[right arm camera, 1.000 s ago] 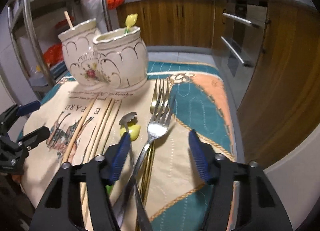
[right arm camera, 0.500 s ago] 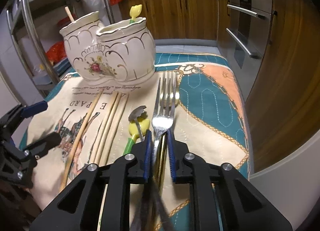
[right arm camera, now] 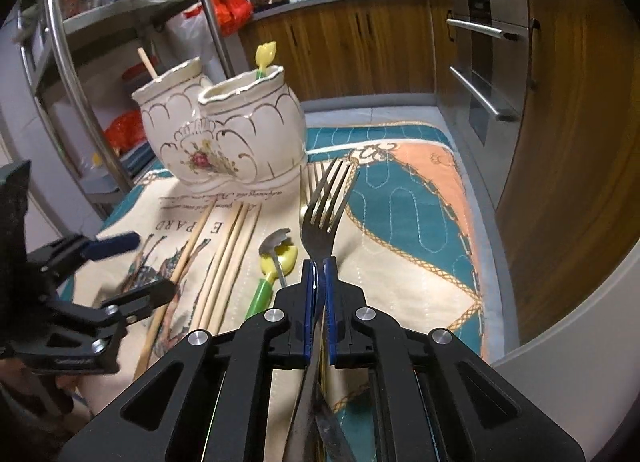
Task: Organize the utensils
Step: 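Grasp the silver fork with the right tool while the left grasps a chopstick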
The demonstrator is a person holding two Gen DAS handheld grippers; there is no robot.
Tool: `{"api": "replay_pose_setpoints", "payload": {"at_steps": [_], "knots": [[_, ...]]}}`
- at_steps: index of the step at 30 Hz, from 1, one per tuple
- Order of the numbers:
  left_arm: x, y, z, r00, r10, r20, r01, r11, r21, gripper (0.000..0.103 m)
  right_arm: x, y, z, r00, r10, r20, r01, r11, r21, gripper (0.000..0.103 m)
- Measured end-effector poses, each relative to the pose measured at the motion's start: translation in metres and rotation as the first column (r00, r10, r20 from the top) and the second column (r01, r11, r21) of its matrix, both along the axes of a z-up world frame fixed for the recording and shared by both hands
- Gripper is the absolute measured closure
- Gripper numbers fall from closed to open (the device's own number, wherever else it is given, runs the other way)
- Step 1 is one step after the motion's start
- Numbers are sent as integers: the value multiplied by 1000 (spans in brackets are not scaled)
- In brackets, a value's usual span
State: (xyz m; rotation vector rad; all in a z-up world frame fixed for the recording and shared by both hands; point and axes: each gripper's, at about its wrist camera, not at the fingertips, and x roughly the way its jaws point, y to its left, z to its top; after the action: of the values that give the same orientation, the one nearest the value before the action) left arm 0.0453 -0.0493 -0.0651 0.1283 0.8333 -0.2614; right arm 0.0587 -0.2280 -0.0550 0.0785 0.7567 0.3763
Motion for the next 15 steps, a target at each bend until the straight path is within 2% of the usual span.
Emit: {"api": "replay_pose_setpoints", "payload": {"at_steps": [3, 6, 8, 10, 15], "knots": [[6, -3, -5, 1000, -5, -30, 5, 1000, -4, 51, -4, -1, 4, 1000, 6, 24, -7, 1000, 15, 97], [10, -7, -7, 1000, -3, -31, 4, 1000, 29, 59, -7, -1, 7, 999, 6, 45, -7, 1000, 12, 97], [11, -6, -7, 999, -1, -32, 2, 1000, 29, 70, -11, -2, 10, 998, 9, 67, -11, 1000, 27, 97], [12, -4, -7, 999, -3, -35, 4, 1000, 23, 89, -14, -3, 13, 996, 9, 86, -12, 999, 32, 97], [12, 11, -5, 999, -9, -43, 10, 1000, 9, 94, -22, -3, 22, 990, 17, 139, -25, 998, 52, 97]]}}
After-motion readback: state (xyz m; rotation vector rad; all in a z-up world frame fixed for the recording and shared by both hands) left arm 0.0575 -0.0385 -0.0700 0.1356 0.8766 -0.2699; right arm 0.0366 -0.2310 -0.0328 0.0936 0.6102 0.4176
